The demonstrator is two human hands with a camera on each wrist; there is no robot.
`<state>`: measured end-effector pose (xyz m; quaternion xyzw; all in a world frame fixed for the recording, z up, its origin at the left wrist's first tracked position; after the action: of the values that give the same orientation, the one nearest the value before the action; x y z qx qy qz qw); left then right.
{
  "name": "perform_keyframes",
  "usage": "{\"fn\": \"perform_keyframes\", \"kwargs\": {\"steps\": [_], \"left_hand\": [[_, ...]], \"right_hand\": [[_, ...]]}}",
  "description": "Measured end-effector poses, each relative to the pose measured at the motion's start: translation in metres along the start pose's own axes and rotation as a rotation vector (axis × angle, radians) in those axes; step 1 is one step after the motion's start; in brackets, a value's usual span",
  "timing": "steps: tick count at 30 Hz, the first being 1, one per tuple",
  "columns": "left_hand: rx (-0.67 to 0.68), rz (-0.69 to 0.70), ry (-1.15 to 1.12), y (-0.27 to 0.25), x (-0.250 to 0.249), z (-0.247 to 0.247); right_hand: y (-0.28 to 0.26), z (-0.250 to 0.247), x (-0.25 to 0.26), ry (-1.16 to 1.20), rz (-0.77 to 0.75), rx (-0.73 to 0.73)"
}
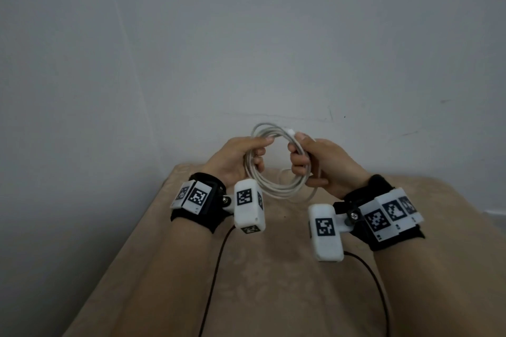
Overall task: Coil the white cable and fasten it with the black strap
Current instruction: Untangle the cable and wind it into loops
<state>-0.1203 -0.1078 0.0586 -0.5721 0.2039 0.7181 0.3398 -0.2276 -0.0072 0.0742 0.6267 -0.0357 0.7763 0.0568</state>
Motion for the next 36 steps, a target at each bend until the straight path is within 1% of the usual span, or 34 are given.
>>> {"fn": "perform_keyframes", "kwargs": {"steps": [3, 6, 9, 10, 12, 14, 21, 26, 31, 36], "left_hand": [[0.057, 0.043, 0.175, -0.003, -0.001, -0.003], [0.183, 0.068, 0.355, -0.008, -0.003, 0.002], [0.302, 0.043, 0.449, -0.015, -0.004, 0.01], [0.31, 0.04, 0.485, -0.017, -0.005, 0.013], [0.271, 0.052, 0.609, -0.017, -0.007, 0.016], [0.237, 0.085, 0.706, -0.016, -0.008, 0.021], [0.236, 0.249, 0.652, -0.023, -0.022, 0.035], [0.196, 0.28, 0.607, -0.021, -0.022, 0.034], [0.077, 0.302, 0.459, -0.017, -0.026, 0.023], [-0.06, 0.327, 0.278, -0.013, -0.033, 0.012]], "right_hand": [[-0.001, 0.002, -0.005, -0.095, 0.068, 0.034], [-0.002, 0.004, -0.009, -0.194, 0.125, 0.088], [-0.003, 0.007, -0.013, -0.311, 0.14, 0.128], [-0.002, 0.008, -0.015, -0.347, 0.141, 0.13], [-0.002, 0.009, -0.017, -0.4, 0.14, 0.117], [-0.001, 0.008, -0.016, -0.405, 0.126, 0.105], [-0.001, 0.003, -0.008, -0.289, 0.079, 0.076], [0.002, 0.002, -0.01, -0.196, 0.084, 0.096], [0.001, -0.001, 0.0, -0.089, 0.021, 0.074], [-0.004, -0.004, 0.009, -0.147, -0.009, -0.023]]}}
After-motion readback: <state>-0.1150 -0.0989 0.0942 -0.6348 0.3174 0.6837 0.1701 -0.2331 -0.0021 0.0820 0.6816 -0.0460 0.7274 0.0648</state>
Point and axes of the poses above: each hand's wrist, its own y-axis towards the middle knuckle, its own z-axis out of the palm, x = y × z, the point moved 6 cm from there along y, towards the middle knuckle, and after that the axes turned 3 degrees about y, right-handed, at the moved point
